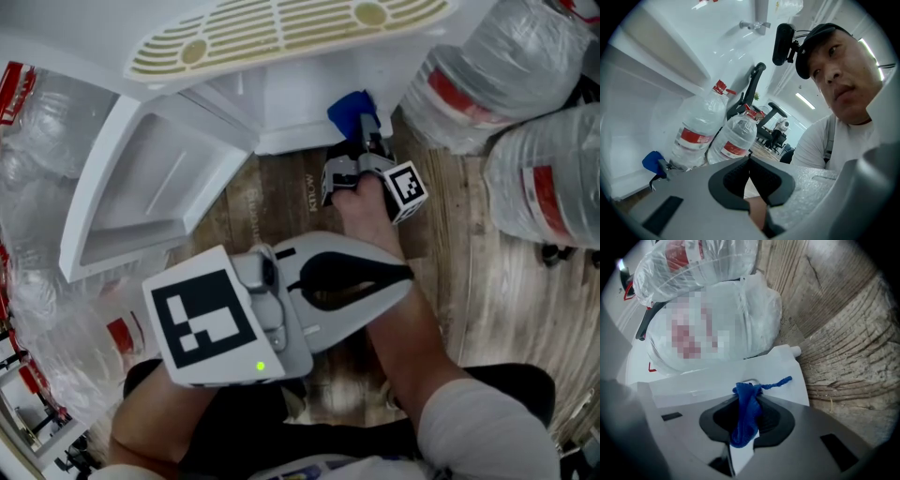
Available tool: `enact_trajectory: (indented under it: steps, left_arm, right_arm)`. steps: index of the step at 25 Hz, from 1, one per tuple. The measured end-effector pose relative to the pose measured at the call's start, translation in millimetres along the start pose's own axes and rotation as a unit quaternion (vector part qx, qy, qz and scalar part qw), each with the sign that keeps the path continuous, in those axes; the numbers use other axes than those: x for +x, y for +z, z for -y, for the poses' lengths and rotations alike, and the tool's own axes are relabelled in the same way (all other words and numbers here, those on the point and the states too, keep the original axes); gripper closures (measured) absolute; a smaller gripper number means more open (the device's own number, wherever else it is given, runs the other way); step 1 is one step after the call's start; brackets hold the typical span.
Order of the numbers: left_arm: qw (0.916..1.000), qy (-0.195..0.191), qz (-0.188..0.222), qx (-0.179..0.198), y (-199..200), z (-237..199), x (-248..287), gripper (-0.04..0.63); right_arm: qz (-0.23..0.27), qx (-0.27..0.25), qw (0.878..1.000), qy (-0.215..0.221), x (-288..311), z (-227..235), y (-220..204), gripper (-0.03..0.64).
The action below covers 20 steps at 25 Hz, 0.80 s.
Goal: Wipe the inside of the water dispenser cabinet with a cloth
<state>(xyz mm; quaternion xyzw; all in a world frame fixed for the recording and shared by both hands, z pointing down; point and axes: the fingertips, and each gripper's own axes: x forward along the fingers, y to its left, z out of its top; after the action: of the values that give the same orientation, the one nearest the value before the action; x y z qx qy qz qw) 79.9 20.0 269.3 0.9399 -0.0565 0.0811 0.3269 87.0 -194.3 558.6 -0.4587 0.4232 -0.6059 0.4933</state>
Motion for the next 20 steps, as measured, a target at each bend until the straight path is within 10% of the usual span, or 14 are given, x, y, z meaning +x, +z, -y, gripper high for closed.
enact_trajectory:
  steps: [13,20]
  left_arm:
    - [0.9992,0.037,-0.013,0.004,-7.5,-11.3,-1.6,0.592]
    - [0.9983,0.035,0.017,0.043,24.0,18.9,-11.1,0.592]
  right_arm:
    - [-0.052,-0.165,0.985,-0.015,-30.8,3.3,18.0,0.551]
    - [-0.068,-0.289,0.953,-0.055,-46.3,6.8,3.9,0.551]
